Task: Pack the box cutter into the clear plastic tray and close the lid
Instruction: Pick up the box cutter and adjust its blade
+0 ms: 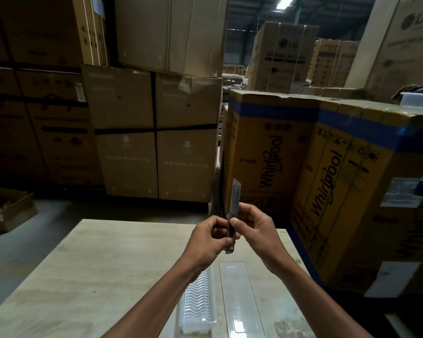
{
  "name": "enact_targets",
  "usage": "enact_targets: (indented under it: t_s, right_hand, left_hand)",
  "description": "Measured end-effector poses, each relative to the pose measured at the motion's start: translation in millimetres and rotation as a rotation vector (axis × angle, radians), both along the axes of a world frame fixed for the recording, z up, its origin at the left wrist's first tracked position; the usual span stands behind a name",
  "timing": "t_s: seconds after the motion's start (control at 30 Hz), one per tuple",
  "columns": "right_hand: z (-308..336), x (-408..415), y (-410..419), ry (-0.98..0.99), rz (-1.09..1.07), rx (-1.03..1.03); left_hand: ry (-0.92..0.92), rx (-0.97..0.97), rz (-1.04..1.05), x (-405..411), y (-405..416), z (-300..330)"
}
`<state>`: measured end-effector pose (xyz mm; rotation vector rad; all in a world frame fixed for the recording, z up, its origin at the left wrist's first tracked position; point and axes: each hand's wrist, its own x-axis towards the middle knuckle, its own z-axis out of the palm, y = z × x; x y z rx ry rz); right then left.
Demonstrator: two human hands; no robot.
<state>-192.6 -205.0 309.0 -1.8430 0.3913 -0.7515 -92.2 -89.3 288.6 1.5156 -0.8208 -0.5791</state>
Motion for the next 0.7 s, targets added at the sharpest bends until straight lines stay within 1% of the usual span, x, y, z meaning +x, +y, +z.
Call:
enact_targets:
  t_s: [0.17,0.3,0.7]
  right_hand:
    - [23,-4,-13,-0.063,0.075,0.048]
    - [38,-6,-22,-0.073,0.109,0.043]
    - [52,-3,-39,-0.084,0.093,0.016]
  left_hand:
    - [-0.024,0.015,-0.052,-3,0,7]
    - [-0.037,0.018,-0.077,-5,-1,9]
    - [-0.088,0.052,-0.065,-6,-3,8]
